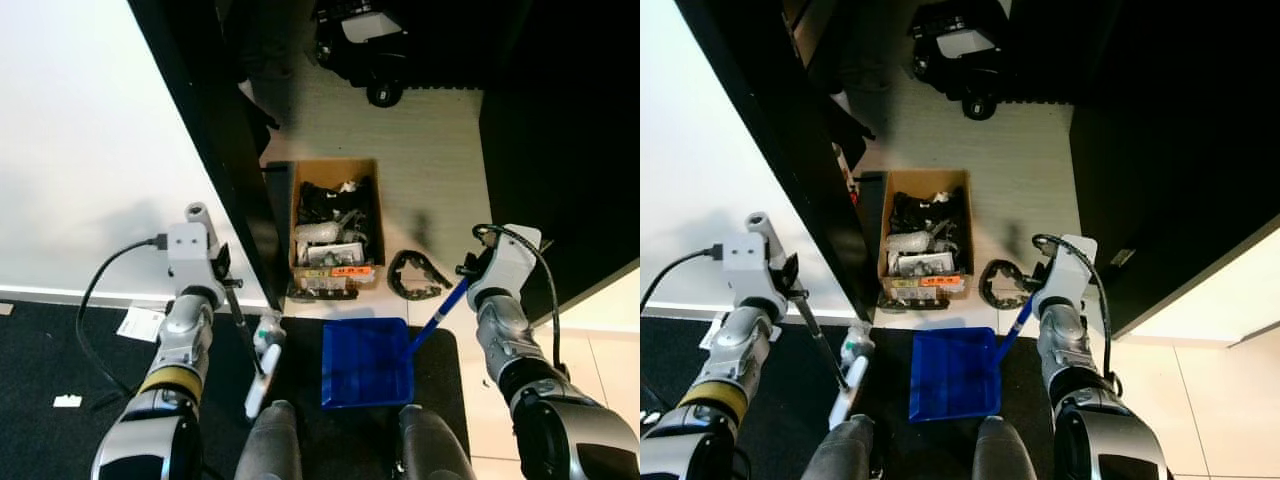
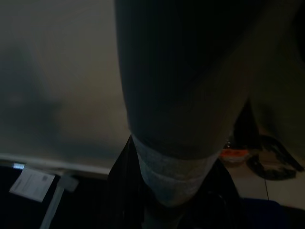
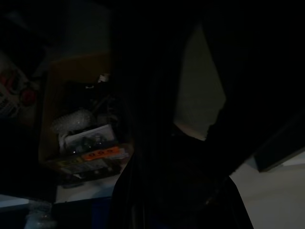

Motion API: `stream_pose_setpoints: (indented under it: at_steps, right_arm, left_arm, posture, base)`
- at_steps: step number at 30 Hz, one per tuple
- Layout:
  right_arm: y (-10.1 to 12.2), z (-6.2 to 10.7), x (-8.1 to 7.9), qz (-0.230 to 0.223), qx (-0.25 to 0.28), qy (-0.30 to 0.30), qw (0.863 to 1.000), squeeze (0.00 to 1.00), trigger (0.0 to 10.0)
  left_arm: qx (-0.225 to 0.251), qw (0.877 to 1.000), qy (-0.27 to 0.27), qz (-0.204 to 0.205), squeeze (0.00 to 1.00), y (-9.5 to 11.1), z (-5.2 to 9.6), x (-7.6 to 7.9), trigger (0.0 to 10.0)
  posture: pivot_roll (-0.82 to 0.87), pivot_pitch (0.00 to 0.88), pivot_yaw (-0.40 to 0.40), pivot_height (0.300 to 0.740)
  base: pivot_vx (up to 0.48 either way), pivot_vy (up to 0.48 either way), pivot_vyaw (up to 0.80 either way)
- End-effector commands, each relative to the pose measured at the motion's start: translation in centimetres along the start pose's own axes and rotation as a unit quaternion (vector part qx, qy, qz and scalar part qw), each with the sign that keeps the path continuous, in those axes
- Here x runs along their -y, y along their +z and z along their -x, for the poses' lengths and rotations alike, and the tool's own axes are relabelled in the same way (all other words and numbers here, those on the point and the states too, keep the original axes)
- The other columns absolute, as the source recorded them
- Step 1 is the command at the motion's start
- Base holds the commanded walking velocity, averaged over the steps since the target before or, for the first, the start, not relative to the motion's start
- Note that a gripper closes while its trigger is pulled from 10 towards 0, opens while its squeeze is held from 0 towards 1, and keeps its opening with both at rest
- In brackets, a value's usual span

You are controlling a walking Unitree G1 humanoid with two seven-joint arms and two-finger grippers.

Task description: Sweep floor

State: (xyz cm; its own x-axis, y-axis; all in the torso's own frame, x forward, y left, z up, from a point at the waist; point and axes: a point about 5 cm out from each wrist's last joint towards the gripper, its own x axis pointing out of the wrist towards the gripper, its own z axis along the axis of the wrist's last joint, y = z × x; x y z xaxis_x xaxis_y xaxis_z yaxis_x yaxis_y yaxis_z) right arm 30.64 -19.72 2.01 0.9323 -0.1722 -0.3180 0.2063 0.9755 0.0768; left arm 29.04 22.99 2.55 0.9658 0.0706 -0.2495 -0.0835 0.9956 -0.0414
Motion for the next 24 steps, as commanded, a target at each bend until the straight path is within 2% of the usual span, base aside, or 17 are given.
stream_pose_setpoints:
  at_steps: [1, 9, 11, 14, 20, 24]
  right_arm:
    - [-0.6, 0.3, -0.7, -0.003, -0.008, 0.021, 1.0, 0.0, 10.0]
    - [-1.0, 0.4, -1.0, -0.01, -0.015, 0.02, 1.0, 0.0, 10.0]
    - [-0.8, 0.3, -0.8, 0.009, -0.009, 0.008, 1.0, 0.0, 10.0]
    - [-0.8, 0.3, -0.7, 0.013, -0.009, 0.008, 1.0, 0.0, 10.0]
    - [-1.0, 0.3, -1.1, -0.002, -0.019, 0.029, 0.999, 0.0, 10.0]
    - [-1.1, 0.3, -1.3, -0.002, -0.025, 0.044, 0.999, 0.0, 10.0]
  left_arm:
    - [-0.018, 0.999, 0.013, 0.025, 0.0, -1.1, 0.5, -0.3, 10.0]
    - [-0.015, 1.0, 0.005, 0.018, 0.0, -0.7, 0.2, -0.1, 10.0]
    - [-0.003, 1.0, -0.003, 0.007, 0.0, -0.2, 0.0, 0.1, 10.0]
    - [0.0, 1.0, -0.01, 0.004, 0.0, 0.0, -0.1, 0.3, 10.0]
    - [-0.023, 1.0, -0.007, -0.019, 0.0, -0.6, 0.0, 0.1, 10.0]
    - [-0.02, 0.999, -0.009, -0.028, 0.0, -0.6, 0.0, 0.3, 10.0]
  posture:
    - [0.02, 0.089, 0.03, 0.74]
    - [0.02, 0.058, 0.027, 0.74]
    - [0.02, 0.046, 0.012, 0.74]
    - [0.02, 0.041, 0.006, 0.74]
    - [0.03, 0.023, 0.0, 0.74]
    - [0.04, 0.024, -0.01, 0.74]
  base:
    - [0.0, 0.0, 0.0]
    - [0.0, 0.0, 0.0]
    - [0.0, 0.0, 0.0]
    - [0.0, 0.0, 0.0]
    - [0.0, 0.0, 0.0]
    - [0.0, 0.0, 0.0]
